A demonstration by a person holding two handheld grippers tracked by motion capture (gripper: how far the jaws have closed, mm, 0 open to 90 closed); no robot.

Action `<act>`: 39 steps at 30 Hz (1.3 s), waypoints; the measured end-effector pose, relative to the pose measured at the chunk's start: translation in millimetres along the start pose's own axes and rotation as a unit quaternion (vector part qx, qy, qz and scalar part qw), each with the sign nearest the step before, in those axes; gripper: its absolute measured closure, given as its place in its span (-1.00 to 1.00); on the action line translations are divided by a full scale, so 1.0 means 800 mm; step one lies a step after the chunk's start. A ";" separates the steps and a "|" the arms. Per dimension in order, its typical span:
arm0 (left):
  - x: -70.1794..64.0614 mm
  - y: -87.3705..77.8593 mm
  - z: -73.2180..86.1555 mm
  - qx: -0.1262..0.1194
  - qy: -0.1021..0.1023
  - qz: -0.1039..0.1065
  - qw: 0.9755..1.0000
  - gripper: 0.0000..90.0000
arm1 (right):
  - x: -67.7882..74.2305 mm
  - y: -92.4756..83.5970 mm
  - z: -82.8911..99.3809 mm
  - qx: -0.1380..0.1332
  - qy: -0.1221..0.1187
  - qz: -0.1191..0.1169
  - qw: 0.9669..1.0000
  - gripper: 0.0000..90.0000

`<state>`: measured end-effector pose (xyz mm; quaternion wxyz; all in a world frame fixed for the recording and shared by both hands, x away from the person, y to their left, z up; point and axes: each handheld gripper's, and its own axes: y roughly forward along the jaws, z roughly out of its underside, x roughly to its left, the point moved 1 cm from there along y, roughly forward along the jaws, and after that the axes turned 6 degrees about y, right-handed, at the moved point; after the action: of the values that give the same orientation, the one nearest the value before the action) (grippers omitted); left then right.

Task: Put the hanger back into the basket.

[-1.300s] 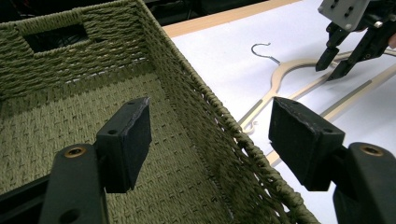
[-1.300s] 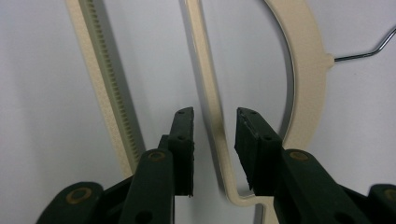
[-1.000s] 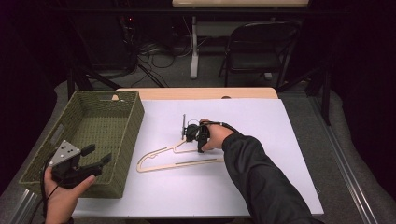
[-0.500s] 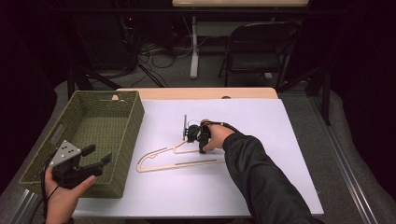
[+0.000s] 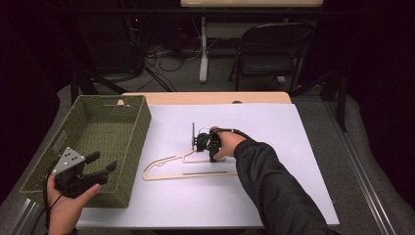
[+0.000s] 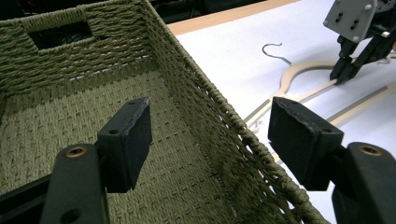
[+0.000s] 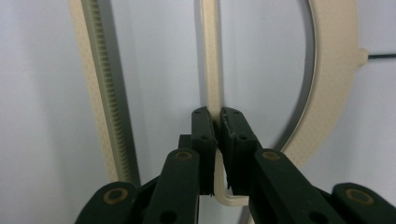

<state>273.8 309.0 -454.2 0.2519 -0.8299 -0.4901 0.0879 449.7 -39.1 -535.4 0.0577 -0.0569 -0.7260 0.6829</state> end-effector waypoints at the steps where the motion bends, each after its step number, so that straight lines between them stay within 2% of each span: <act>1: 0.000 0.000 0.000 -0.001 -0.001 0.000 1.000 -0.32 | 0.000 0.000 0.000 0.003 -0.006 -0.002 1.000 0.88; 14: 0.001 -0.001 0.000 0.000 0.000 -0.002 1.000 -0.32 | 0.004 -0.002 0.003 -0.001 -0.021 0.003 1.000 0.90; 22: 0.001 -0.001 -0.001 -0.002 -0.001 -0.003 1.000 -0.32 | 0.004 -0.004 0.004 -0.004 -0.020 0.005 1.000 0.90; 32: -0.001 -0.002 -0.002 -0.004 0.000 -0.002 1.000 -0.31 | 0.010 -0.011 0.005 -0.007 -0.030 0.023 0.999 0.90; 35: -0.002 -0.003 -0.003 -0.005 0.002 -0.001 1.000 -0.31 | 0.015 -0.016 0.007 -0.012 -0.042 0.036 0.998 0.90; 39: -0.005 -0.003 -0.005 -0.007 0.006 0.000 1.000 -0.31 | 0.019 -0.019 0.010 -0.018 -0.044 0.045 0.998 0.90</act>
<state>271.4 305.7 -450.0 0.2486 -0.8322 -0.4892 0.0798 433.6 -45.1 -520.4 -0.0063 -0.0600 -0.7368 0.6734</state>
